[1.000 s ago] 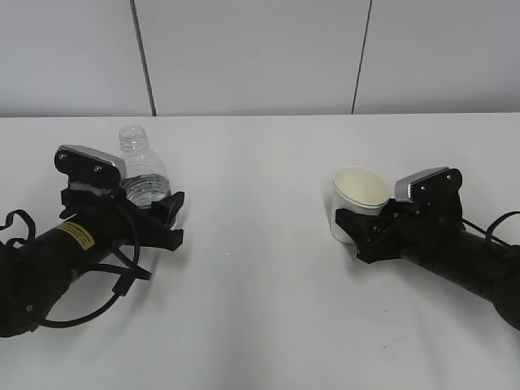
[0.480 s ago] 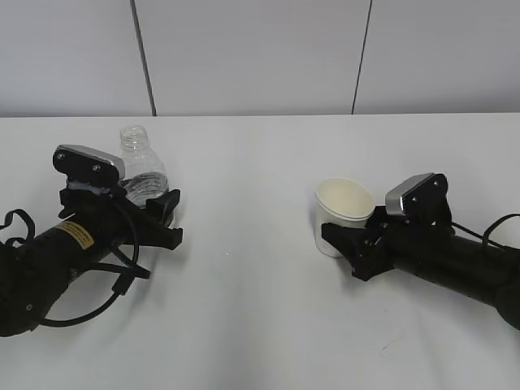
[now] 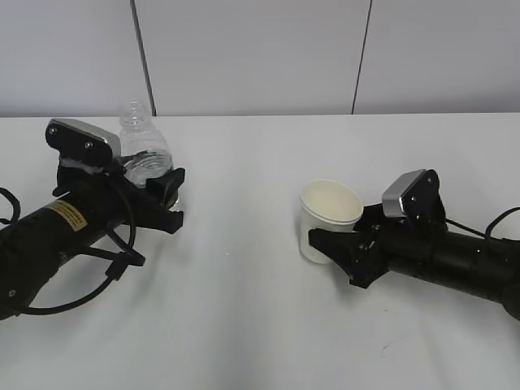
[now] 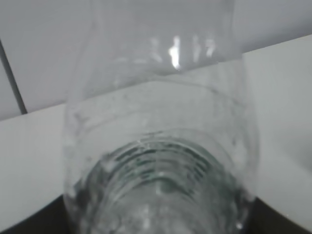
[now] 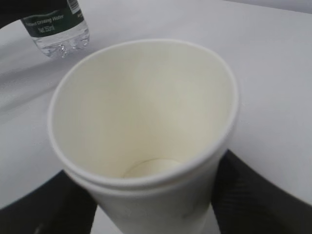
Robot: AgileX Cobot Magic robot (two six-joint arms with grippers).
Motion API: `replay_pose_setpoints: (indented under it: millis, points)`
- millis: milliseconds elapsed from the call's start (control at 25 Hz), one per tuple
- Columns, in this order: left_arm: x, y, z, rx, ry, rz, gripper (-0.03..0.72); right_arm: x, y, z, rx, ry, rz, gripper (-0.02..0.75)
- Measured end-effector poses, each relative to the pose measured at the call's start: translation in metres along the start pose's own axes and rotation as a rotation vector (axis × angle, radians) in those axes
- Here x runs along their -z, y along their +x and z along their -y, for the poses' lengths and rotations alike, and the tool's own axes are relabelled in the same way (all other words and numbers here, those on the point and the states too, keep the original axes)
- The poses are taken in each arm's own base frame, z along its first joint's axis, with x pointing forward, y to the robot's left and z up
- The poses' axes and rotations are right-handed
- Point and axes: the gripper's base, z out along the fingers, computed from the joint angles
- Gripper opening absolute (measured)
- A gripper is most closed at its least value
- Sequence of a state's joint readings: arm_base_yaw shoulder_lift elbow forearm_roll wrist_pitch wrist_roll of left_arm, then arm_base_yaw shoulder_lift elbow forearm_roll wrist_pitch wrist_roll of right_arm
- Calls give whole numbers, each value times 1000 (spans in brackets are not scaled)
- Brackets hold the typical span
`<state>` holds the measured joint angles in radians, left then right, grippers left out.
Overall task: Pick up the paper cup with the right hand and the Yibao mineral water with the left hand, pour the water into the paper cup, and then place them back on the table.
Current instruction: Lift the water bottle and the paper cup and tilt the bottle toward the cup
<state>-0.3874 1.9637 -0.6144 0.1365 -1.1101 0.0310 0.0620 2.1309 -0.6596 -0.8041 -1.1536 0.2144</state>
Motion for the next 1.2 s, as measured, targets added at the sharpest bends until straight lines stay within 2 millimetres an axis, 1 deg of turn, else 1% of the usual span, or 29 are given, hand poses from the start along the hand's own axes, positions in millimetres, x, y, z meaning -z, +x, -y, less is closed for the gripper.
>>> replay_pose_setpoints:
  millis: [80,400,680,720,920,1200]
  points:
    - [1,-6,1,-14,18,11,382,-1,-4,-4,8,-22,3,509]
    - [8,-19,7,-98,99,-68,381,-14,-22,-31,42,-132,33,508]
    - [16,-27,9,-189,137,-160,381,-29,-32,-45,34,-220,41,508]
    - [19,-30,8,-223,143,-187,380,-31,-33,-47,37,-231,38,508]
    - [29,-42,8,-297,155,-241,378,-39,-34,-52,46,-272,-24,508]
    - [37,-49,5,-406,154,-299,378,-49,-40,-55,48,-333,-70,508]
